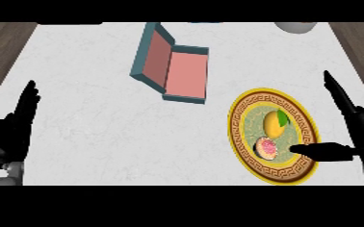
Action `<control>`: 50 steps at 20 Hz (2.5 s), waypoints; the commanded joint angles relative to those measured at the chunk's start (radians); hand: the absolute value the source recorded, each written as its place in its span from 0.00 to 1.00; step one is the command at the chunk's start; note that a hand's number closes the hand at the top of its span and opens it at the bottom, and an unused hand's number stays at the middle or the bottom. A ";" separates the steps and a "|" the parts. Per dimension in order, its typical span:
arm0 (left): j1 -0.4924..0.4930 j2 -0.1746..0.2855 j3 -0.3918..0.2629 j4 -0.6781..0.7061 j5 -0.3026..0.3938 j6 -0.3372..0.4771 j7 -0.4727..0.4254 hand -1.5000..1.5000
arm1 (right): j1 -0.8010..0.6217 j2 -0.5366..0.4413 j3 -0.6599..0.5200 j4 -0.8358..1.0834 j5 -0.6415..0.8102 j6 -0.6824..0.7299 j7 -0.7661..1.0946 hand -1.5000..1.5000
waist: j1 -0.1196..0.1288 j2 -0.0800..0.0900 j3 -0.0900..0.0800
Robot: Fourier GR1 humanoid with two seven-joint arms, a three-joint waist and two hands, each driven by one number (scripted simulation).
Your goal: Pick the lemon from the plate and place it in the cardboard box
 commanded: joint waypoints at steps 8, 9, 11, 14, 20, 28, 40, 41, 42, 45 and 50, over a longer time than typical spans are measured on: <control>-0.058 0.032 -0.011 0.123 -0.103 -0.013 0.008 0.50 | 0.082 0.103 -0.123 0.458 -0.110 0.187 -0.722 0.00 | 0.005 -0.006 0.003; -0.070 0.033 0.002 0.144 -0.092 -0.029 0.016 0.50 | 0.067 0.090 -0.112 0.489 -0.045 0.156 -0.735 0.00 | 0.006 -0.007 0.003; -0.079 0.026 -0.025 0.125 -0.112 -0.025 0.035 0.50 | -0.020 0.027 -0.114 0.557 0.034 0.112 -0.689 0.00 | 0.016 -0.005 0.003; -0.108 0.023 -0.036 0.092 -0.121 -0.016 0.085 0.50 | -0.016 -0.085 -0.050 0.456 0.163 0.061 -0.497 0.00 | 0.017 -0.006 0.001; -0.063 0.031 -0.004 0.108 -0.106 -0.049 0.034 0.50 | -0.113 -0.142 0.060 0.421 0.273 0.202 -0.272 0.00 | 0.027 -0.008 0.001; -0.104 0.019 0.012 0.122 -0.150 -0.043 0.054 0.50 | -0.216 -0.115 0.148 0.302 0.357 0.408 0.027 0.00 | 0.009 -0.010 0.001; -0.120 -0.066 0.058 0.145 -0.208 -0.086 0.041 0.50 | -0.274 0.008 0.092 0.408 0.546 0.481 0.020 0.00 | 0.006 -0.009 0.002; -0.085 -0.028 0.096 0.149 -0.186 -0.124 -0.002 0.50 | -0.328 0.060 0.102 0.456 0.572 0.476 0.051 0.00 | 0.011 -0.009 0.002; -0.050 -0.026 0.063 -0.016 -0.200 -0.103 0.120 0.50 | -0.331 0.092 0.125 0.430 0.579 0.469 0.110 0.00 | 0.015 -0.010 0.002; -0.057 -0.072 0.108 0.069 -0.220 -0.112 0.062 0.50 | -0.257 0.066 0.057 0.396 0.615 0.490 0.023 0.00 | 0.007 -0.010 0.002; -0.088 -0.087 0.104 0.073 -0.267 -0.119 0.075 0.50 | -0.218 0.102 0.036 0.295 0.598 0.559 0.032 0.00 | 0.005 -0.010 0.002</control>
